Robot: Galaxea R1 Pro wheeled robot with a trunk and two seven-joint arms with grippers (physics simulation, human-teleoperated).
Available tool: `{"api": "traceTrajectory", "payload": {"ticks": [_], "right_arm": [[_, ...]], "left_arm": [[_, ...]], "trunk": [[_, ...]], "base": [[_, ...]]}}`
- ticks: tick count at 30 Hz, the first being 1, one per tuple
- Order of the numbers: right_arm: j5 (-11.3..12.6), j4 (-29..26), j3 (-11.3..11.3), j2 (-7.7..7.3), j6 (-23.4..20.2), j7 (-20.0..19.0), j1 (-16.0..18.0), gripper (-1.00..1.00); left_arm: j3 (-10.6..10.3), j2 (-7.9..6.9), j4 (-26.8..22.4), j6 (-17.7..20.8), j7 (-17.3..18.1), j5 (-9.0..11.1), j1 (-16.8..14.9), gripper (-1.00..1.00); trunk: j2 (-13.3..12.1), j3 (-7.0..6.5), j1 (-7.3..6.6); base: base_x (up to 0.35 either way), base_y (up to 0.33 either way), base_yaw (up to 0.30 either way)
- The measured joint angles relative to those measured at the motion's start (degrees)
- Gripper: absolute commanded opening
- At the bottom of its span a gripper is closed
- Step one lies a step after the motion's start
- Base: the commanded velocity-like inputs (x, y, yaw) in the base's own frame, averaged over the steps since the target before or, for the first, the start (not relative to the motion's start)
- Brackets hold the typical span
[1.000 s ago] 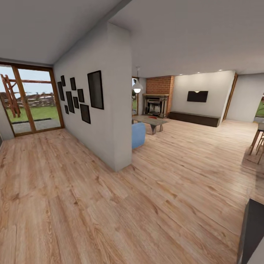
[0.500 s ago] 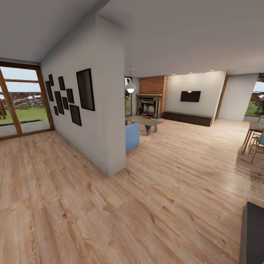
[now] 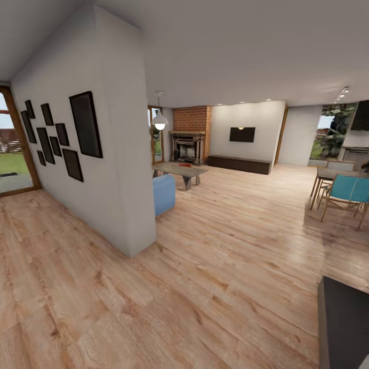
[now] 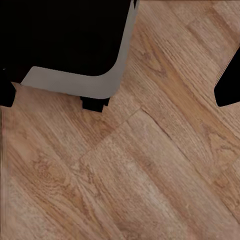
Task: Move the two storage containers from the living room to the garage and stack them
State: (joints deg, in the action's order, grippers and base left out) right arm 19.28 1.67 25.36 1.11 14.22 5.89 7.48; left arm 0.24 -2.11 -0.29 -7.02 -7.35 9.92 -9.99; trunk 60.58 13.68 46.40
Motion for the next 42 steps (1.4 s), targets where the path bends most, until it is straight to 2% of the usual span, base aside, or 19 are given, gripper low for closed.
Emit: {"api": "traceTrajectory", "payload": {"ticks": [9,33,42], "right_arm": [[0.00,0.00,0.00,-0.01,0.00,-0.01,0.00,1.00],[-0.03,0.00,0.09,-0.08,-0.02,0.05,0.01,1.00],[0.00,0.00,0.09,-0.01,0.00,0.08,0.00,1.00]], "left_arm": [[0.00,0.00,0.00,0.01,0.00,-0.06,0.00,1.00],[-0.05,0.08,-0.02,0.01,0.00,-0.08,0.02,1.00],[-0.05,0.09,0.00,0.01,0.00,-0.09,0.00,1.00]], "trunk": [[0.00,0.00,0.00],[0.00,0.00,0.00],[0.00,0.00,0.00]], "base": [[0.326,0.000,-0.284],[0.326,0.000,-0.017],[0.326,0.000,-0.230]]}}
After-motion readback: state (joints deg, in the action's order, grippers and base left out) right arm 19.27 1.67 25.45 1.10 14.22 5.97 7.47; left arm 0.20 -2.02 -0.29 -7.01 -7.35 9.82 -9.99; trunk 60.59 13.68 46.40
